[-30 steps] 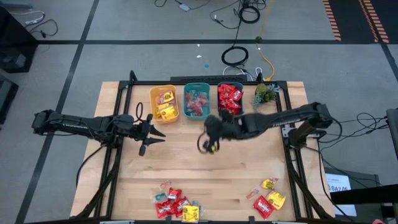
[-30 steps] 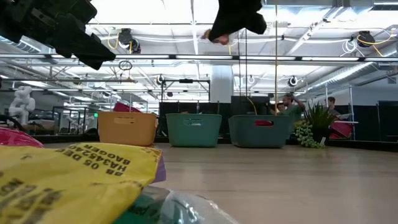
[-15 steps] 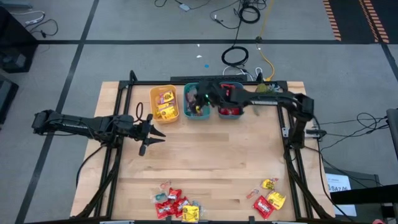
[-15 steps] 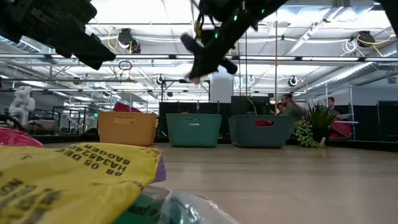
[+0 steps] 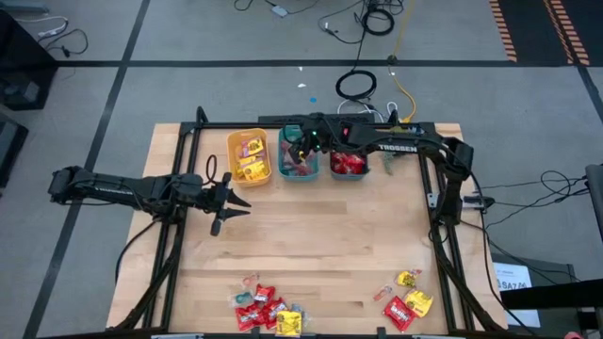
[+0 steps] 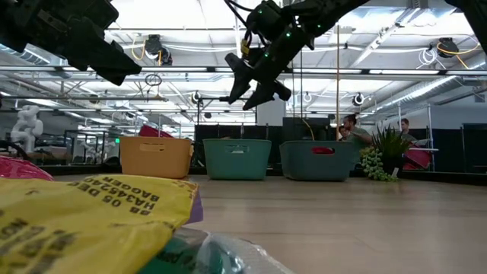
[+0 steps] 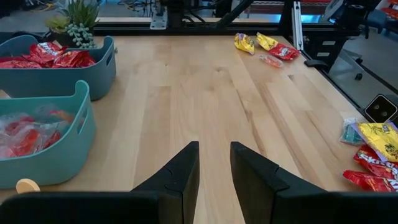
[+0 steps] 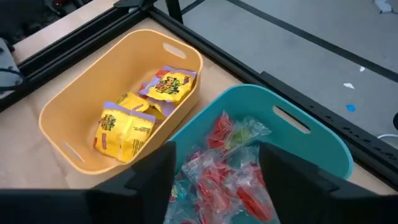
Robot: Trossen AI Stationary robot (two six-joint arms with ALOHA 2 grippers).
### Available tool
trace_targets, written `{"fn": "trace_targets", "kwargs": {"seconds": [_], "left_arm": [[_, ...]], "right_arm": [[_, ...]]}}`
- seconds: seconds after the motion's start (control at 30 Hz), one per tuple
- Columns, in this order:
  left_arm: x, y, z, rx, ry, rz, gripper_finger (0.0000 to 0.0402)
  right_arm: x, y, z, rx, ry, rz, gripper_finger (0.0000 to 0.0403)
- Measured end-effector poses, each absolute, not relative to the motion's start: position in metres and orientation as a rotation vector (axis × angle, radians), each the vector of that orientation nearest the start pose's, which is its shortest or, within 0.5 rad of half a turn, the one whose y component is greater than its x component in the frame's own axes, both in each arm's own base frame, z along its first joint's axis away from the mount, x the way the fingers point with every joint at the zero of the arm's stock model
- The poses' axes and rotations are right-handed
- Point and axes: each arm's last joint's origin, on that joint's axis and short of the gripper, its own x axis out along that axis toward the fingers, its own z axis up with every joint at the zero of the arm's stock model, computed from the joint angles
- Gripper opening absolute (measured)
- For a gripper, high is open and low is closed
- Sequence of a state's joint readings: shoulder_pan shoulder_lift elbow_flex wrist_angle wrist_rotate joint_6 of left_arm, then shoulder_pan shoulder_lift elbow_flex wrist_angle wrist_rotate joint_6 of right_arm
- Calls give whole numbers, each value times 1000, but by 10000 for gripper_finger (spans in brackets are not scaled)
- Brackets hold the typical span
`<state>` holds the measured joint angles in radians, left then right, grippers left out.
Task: Sort candy
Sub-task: Put the light orange gummy candy into the green bin
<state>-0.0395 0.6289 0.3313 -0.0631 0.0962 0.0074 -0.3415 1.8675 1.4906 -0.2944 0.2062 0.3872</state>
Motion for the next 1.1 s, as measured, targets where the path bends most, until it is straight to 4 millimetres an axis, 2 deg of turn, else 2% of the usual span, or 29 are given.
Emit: {"fn": "trace_targets", "kwargs": {"seconds": [0.17,0.57,0.7,0.83,0.97,1.1], "left_arm": [[149,-8,210,0,360,-122,99],[149,-7,210,5,360,-91,99],[149,-7,210,6,359,-86,99],[149,-7,210,7,359,-81,99],[149,-7,210,6,360,-80,99],[149,-7,210,5,360,-84,99]], "right_arm": [[396,-147,262,396,573,-648,251],[391,-144,262,405,627,-649,253],[376,-138,271,463,700,-639,253],[351,-125,288,517,798,-662,243],[329,-102,314,524,824,-653,229],[305,-69,338,508,809,-709,216]]}}
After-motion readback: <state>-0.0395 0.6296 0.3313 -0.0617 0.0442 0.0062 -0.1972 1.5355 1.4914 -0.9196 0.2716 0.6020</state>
